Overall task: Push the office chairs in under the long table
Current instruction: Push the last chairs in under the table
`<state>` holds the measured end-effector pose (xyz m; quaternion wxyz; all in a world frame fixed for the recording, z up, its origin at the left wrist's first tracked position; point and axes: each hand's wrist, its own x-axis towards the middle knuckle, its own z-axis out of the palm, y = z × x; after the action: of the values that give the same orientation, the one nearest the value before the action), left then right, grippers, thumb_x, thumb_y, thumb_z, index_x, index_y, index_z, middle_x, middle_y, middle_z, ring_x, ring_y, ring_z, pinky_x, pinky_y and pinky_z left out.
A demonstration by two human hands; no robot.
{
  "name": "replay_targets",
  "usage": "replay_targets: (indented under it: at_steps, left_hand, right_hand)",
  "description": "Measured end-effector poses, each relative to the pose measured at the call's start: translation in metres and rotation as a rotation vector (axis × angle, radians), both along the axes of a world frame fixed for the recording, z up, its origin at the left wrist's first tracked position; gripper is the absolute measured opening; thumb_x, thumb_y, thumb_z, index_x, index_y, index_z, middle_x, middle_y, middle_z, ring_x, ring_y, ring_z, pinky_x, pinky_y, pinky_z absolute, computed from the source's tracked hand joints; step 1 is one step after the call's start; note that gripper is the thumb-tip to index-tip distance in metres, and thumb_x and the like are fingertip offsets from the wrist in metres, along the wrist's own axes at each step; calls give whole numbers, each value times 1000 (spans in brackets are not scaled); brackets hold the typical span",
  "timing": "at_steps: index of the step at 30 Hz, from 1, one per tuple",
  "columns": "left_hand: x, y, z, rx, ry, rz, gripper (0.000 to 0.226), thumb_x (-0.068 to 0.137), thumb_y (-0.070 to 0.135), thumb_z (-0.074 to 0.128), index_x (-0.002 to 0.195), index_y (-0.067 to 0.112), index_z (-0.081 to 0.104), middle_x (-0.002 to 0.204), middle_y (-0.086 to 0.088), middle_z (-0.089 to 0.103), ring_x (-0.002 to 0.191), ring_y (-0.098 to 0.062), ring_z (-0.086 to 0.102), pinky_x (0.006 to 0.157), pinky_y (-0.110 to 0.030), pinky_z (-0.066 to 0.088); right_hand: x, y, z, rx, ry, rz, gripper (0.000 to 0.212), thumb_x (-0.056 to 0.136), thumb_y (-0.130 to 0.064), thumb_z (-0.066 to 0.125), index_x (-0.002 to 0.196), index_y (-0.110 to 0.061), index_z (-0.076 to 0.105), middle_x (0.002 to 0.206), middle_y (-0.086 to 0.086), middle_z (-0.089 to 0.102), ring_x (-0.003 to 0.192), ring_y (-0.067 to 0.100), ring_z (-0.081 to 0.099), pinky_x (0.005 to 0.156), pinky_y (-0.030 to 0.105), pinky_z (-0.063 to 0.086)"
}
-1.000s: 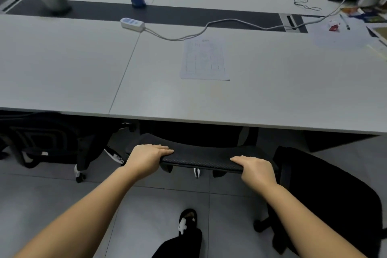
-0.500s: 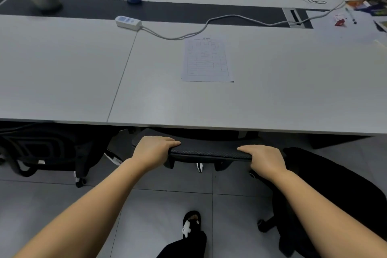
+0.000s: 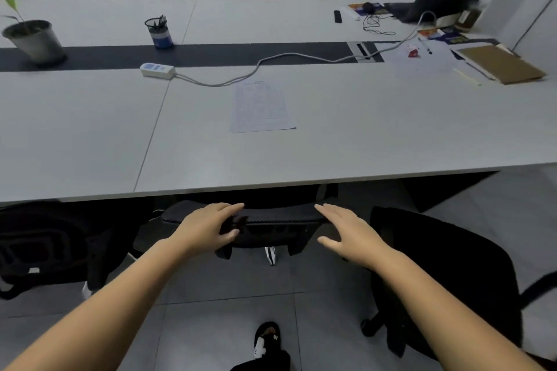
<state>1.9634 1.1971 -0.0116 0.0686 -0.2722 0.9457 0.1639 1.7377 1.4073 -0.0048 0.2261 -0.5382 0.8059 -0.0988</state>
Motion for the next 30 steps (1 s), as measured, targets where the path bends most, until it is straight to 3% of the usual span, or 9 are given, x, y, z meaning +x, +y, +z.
replay_targets:
  at_steps: [4,6,9,11,15,18,23,27,30]
  left_hand:
    - [0,62,40,246,437,103,62,75,58,43,134,40,37,124,17,55,119,-4,50,93,-24,42]
    - [5,98,56,412,636,140,55,75,52,48,128,46,41,116,22,61,114,3,54,95,-22,45]
    - [18,156,71,574,787,174,47,77,40,56,124,47,48,110,20,65,107,1,59,89,-10,46]
    - [30,193,74,628,815,168,45,78,36,57,119,52,50,111,21,64,104,0,61,86,-7,46]
    - [47,254,72,681,780,132,46,71,49,51,117,54,50,111,22,65,103,3,61,83,-5,46]
    - [47,288,69,710,760,85,42,73,45,54,112,59,51,111,20,65,102,5,60,83,-4,45]
    - [35,335,63,756,722,-24,44,69,45,53,112,56,53,111,14,66,102,0,62,84,-7,47]
    - [21,355,60,801,682,-115,48,69,43,55,116,51,54,109,12,67,103,-5,63,85,-17,51]
    - [1,359,61,809,656,-173,46,70,44,54,115,53,54,108,13,68,103,-4,63,84,-14,50]
  right_hand:
    - [22,63,42,-300,-274,-275,63,85,-36,60,139,-38,28,143,-13,38,131,4,34,108,30,33]
    - [38,104,60,-456,-401,-415,59,85,-29,62,135,-39,34,134,-18,45,123,-6,40,102,23,37]
    - [66,169,75,-612,-499,-569,55,84,-20,62,130,-41,40,128,-21,50,118,-9,45,95,18,40]
    - [86,211,77,-677,-531,-661,54,84,-18,61,125,-46,41,126,-21,52,116,-10,47,92,17,42]
    - [126,289,70,-775,-575,-884,49,81,-19,60,118,-47,43,121,-19,57,112,-10,51,79,2,44]
    - [155,338,63,-842,-537,-1038,52,71,-28,60,119,-43,47,118,-21,60,110,-5,54,81,4,45]
    - [183,391,55,-937,-466,-1195,54,68,-25,61,119,-36,50,120,-25,57,108,-1,58,79,4,45]
    - [190,408,54,-993,-422,-1281,55,66,-52,67,118,-41,54,119,-23,60,107,0,59,78,5,46]
    - [185,412,52,-1009,-398,-1338,49,67,-36,65,112,-50,53,117,-24,61,107,0,59,78,5,47]
